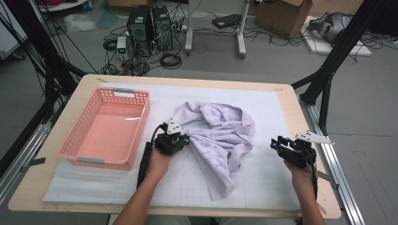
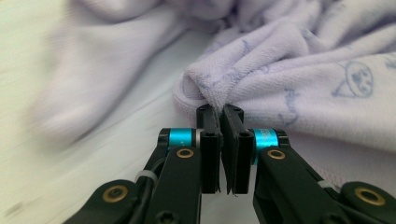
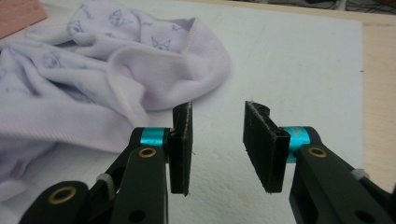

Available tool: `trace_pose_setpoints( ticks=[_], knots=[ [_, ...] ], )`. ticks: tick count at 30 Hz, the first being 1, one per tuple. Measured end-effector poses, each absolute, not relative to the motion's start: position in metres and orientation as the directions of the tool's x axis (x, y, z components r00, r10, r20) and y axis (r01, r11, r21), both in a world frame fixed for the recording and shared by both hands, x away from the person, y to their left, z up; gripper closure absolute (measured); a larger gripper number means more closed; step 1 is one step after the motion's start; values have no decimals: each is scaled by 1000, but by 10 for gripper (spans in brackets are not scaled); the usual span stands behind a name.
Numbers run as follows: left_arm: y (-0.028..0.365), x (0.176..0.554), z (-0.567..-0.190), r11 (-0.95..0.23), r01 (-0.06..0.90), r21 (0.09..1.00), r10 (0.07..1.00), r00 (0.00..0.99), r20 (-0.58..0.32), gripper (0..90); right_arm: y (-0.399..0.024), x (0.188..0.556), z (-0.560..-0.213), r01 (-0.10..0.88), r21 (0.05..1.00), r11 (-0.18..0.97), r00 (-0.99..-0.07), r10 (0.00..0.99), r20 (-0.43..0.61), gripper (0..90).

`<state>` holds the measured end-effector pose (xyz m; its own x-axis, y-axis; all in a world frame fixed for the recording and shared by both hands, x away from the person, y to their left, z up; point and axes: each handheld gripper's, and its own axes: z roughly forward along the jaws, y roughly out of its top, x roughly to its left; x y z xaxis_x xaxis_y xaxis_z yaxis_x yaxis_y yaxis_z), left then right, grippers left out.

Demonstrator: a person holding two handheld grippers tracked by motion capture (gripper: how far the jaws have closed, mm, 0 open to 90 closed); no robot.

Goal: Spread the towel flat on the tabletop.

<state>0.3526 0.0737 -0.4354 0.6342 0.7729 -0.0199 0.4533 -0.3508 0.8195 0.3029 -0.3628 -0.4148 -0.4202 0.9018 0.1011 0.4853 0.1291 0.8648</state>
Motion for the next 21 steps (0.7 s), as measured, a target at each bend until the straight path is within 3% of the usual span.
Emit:
trace_pose_setpoints(
  ticks=[6, 12, 21],
  knots=[
    [88, 350, -438, -326, 463, 824, 798, 603, -22, 833, -339, 305, -418, 477, 857, 196, -520, 849, 94, 600],
    [88, 332, -444, -283, 475, 833, 763, 638, -104, 489, -309, 297, -418, 437, 854, 282, -664, 742, 95, 574],
    [82, 303, -447, -282, 481, 830, 662, 724, -195, 462, -270, 274, -407, 352, 855, 380, -796, 602, 61, 508]
  ],
)
